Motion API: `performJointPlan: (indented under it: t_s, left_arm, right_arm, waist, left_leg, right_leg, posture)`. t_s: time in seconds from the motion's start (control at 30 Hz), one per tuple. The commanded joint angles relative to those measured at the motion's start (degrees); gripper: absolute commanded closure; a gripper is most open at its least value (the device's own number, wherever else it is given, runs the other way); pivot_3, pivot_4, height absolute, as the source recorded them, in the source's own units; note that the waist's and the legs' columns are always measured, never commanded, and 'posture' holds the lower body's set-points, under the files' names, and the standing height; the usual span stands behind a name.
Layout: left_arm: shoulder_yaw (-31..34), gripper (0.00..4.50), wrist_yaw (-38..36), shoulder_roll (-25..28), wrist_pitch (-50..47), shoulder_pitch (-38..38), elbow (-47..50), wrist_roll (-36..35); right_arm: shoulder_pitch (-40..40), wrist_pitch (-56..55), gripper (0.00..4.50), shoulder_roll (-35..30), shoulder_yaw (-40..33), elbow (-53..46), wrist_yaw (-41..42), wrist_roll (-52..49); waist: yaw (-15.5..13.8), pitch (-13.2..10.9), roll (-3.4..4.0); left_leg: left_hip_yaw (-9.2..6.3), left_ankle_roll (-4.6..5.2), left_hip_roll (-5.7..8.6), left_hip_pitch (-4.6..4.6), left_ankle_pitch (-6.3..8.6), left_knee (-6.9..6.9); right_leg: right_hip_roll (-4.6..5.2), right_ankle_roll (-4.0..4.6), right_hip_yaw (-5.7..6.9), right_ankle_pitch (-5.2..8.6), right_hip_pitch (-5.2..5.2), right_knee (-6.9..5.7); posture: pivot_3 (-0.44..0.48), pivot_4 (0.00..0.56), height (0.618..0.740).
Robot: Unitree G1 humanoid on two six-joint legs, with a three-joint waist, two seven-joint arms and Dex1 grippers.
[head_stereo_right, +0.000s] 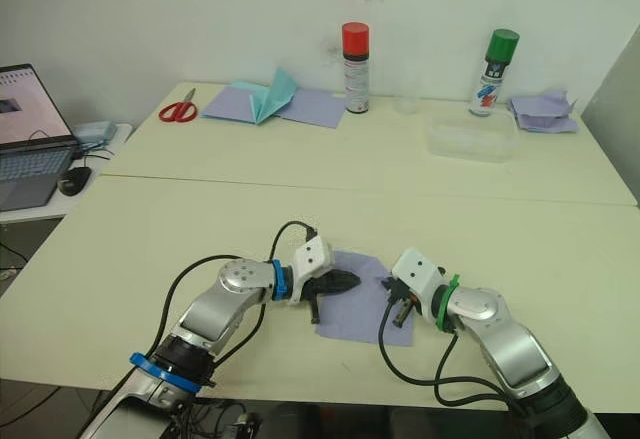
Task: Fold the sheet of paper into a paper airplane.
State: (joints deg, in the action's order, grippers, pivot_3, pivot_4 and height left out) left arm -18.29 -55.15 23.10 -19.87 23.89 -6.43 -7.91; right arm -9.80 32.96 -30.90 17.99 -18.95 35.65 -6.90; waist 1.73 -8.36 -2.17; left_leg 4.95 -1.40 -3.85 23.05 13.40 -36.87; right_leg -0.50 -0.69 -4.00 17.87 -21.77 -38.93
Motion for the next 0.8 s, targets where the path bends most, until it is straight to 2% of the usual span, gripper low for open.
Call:
performJointPlan:
  t_s: [0.03,0.23,0.57,0.8]
  left_arm:
    - [2.6,4.5,-0.1,-0.8,-4.2,2.1,1.8,-3.1]
    - [2.6,4.5,0.6,-3.5,-5.2,5.9,0.5,-3.7]
    - [-2.5,4.5,1.9,-7.6,0.9,10.6,-8.6,2.6]
    - [-4.6,4.5,0.1,-7.9,2.8,11.4,-11.1,5.0]
  right_arm:
    - [0.2,0.4,4.49,-0.1,-0.5,0.4,0.0,0.7]
    - [1.0,0.5,4.49,0.1,-0.2,0.0,0.2,0.9]
    - [1.2,1.8,4.49,0.4,0.0,-1.2,-0.1,0.9]
    - [1.6,2.3,4.49,0.5,-0.2,-1.5,-0.4,1.2]
  waist:
    - [0.0,-0.1,-0.04]
    - [0.0,-0.2,-0.14]
    - [0.1,-0.2,-0.15]
    - [0.0,-0.2,-0.15]
  left_leg:
    - [0.0,0.0,0.0,0.02,0.0,0.01]
    - [-0.02,0.0,0.07,0.15,0.0,-0.02]
    - [-0.08,0.0,0.12,0.53,0.0,-0.03]
    - [-0.11,0.0,0.13,0.57,0.0,-0.04]
  right_leg:
    - [0.0,0.0,0.0,0.0,-0.03,0.0]
    - [0.0,-0.01,0.0,0.0,-0.12,0.0]
    - [-0.03,-0.04,0.03,0.01,-0.47,0.0]
    - [-0.17,-0.04,0.05,0.01,-0.48,0.0]
  posture:
    - [0.0,0.15,0.74]
    - [0.0,0.15,0.74]
    - [0.0,0.15,0.74]
    - [0.0,0.15,0.74]
